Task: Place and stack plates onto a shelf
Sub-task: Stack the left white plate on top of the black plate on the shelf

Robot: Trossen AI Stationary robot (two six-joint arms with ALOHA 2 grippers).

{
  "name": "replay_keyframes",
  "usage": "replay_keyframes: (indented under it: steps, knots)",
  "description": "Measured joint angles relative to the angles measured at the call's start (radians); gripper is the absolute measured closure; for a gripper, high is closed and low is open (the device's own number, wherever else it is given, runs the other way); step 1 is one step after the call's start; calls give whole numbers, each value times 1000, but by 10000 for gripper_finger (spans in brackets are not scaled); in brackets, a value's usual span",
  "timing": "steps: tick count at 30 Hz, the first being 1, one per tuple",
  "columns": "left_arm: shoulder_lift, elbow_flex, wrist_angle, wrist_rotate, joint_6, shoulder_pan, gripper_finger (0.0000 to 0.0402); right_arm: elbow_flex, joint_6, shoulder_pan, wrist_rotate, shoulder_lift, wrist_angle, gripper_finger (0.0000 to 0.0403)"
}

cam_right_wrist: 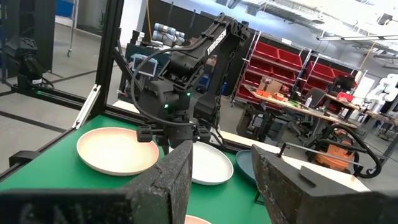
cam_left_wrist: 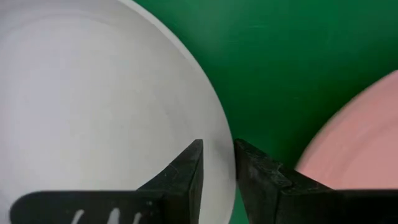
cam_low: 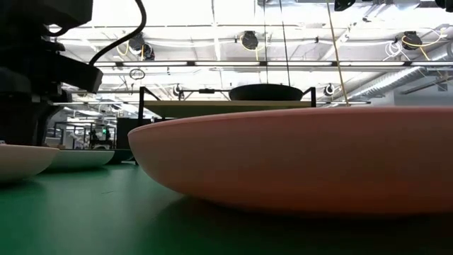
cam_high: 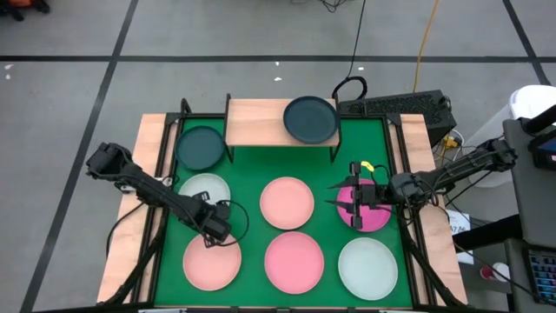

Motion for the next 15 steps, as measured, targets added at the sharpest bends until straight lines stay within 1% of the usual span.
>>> replay_keyframes:
  steps: [3, 7, 8, 12, 15]
  knots:
    - [1, 0, -1, 0, -4, 0, 328, 0, 0, 0, 0, 0, 0, 255]
    - [1, 0, -5, -1, -9, 0, 381, 0, 0, 0, 0, 0, 0, 255]
    - [1, 0, -9, -6, -9, 0, 388, 0, 0, 0, 0, 0, 0, 255]
    - [-6, 14, -21, 24, -9, 2, 392, 0, 0, 0, 0, 0, 0, 255]
    - [-16, 64, -65, 52, -10, 1, 392, 0, 0, 0, 0, 0, 0, 255]
